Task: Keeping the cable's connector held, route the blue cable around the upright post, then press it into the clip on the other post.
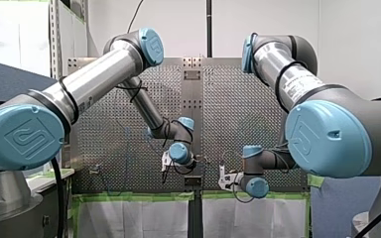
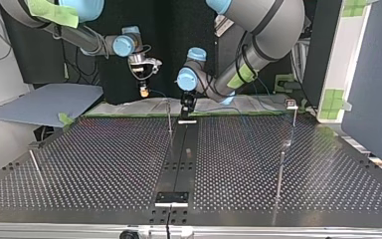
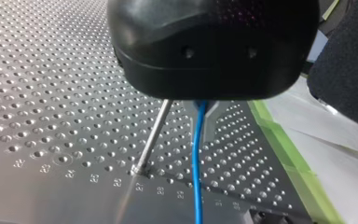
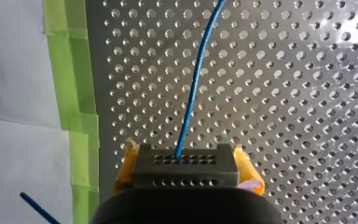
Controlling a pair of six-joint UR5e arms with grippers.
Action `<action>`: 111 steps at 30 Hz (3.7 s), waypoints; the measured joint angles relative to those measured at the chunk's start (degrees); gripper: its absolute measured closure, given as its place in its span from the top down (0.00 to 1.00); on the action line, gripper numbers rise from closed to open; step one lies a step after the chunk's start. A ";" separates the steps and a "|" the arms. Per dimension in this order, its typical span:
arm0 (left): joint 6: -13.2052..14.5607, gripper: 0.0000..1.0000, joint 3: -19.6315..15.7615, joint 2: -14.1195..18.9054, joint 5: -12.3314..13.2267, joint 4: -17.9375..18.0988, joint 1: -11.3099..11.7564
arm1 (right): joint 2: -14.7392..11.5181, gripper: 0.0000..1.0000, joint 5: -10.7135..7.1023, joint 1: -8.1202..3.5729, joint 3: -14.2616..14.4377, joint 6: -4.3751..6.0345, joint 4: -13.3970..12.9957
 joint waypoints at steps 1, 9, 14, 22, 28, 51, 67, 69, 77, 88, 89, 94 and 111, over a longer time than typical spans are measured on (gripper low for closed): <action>0.12 0.00 0.00 0.00 0.20 0.14 0.04 | -0.02 0.00 -0.24 -0.13 0.01 0.03 -0.13; -0.15 0.00 0.00 0.00 2.27 1.74 0.25 | -0.10 0.00 -2.48 -1.29 0.01 0.44 -0.80; -1.41 0.00 0.00 0.00 2.80 2.17 0.62 | -0.08 0.00 -2.59 -1.97 -0.05 2.09 -0.77; -4.74 0.00 -0.01 -0.07 4.47 1.42 1.47 | -0.07 0.00 -2.84 -2.93 -0.41 5.59 -0.72; -6.61 0.00 -0.01 -0.09 5.73 0.92 2.15 | -0.07 0.00 -2.90 -3.47 -0.97 6.40 -0.55; -17.30 0.00 0.01 -0.17 12.76 1.14 4.75 | -0.03 0.00 -3.17 -6.00 -5.46 5.83 4.86; -22.48 0.00 1.72 -2.22 18.51 1.13 4.25 | 0.02 0.00 -3.17 -6.39 -6.74 5.43 6.40; -22.44 0.00 1.81 -2.46 18.58 1.10 4.30 | 0.02 0.00 -3.17 -6.50 -6.75 5.36 6.40; -22.43 0.00 2.87 -2.60 18.66 1.17 4.04 | 0.06 0.00 -3.17 -6.82 -6.79 5.33 6.13; -22.51 0.00 3.58 -2.63 18.12 1.45 4.58 | 0.10 0.00 -3.17 -7.48 -6.85 5.33 5.41; -22.50 0.00 3.60 -2.69 18.10 1.46 4.62 | 0.11 0.00 -3.17 -7.51 -6.84 5.33 5.30; -22.36 0.00 4.59 -3.63 18.96 0.71 4.37 | 0.11 0.00 -3.17 -7.54 -7.03 5.38 4.80; -22.20 0.00 6.05 -4.26 18.61 0.90 4.96 | 0.28 0.00 -3.16 -8.08 -7.34 5.44 3.29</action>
